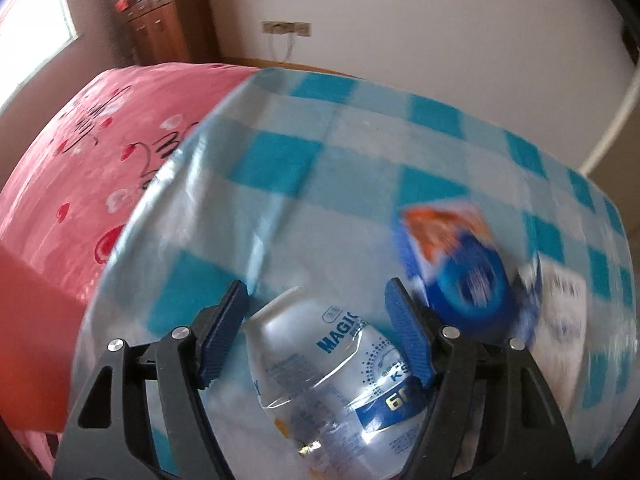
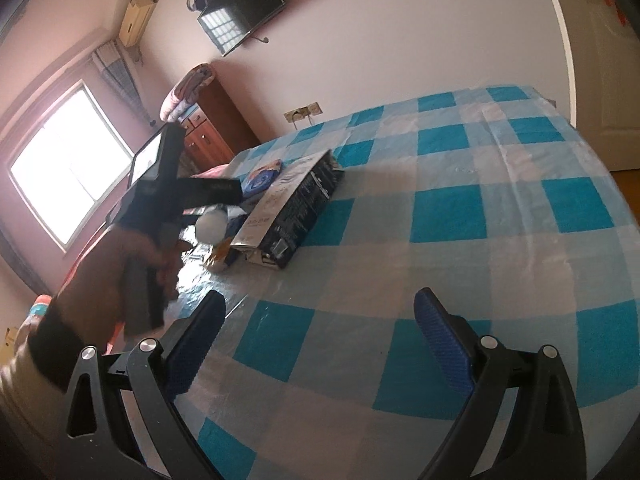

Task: Collect trash
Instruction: 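Lift the MAGICDAY bottle with the left gripper while the right gripper moves toward the blue Vinda pack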

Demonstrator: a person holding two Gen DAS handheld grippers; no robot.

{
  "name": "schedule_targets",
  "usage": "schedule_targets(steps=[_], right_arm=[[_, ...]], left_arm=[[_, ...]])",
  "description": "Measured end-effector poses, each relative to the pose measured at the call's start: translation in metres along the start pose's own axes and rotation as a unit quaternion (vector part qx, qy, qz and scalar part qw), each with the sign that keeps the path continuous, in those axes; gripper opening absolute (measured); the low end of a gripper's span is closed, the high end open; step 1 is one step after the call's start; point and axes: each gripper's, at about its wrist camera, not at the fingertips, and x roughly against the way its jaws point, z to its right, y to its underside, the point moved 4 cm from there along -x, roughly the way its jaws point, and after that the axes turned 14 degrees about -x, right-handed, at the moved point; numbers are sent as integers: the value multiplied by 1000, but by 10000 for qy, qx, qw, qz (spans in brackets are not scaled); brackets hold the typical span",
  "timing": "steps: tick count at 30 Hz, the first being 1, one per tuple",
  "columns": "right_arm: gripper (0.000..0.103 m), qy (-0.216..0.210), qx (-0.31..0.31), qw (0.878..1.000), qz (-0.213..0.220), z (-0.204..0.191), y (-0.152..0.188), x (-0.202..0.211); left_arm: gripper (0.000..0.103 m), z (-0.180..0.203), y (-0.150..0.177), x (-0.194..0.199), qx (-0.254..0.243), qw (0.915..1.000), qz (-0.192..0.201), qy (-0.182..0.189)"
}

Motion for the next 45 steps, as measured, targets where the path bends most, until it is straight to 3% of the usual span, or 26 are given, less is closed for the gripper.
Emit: schedule_targets(steps=[12, 20, 27, 35, 45], right_arm=[[94, 56, -192, 9998, 43, 12, -6, 3], [94, 4, -386, 9992, -128, 19, -9, -5], [94, 16, -132, 9996, -267, 6, -5, -13], [94, 47, 252, 9992, -298, -5, 2, -16], [94, -47, 372, 9981, -479, -9, 6, -19]], left_arm=[[71, 66, 59, 47, -621, 9936, 166, 926], [71, 31, 83, 83, 58, 9944, 529, 910], [71, 35, 101, 77, 660, 9857, 74, 1547], [72, 39, 96, 65, 943, 9841, -80, 1503], [74, 57, 91, 65, 634, 9897, -177, 1270]])
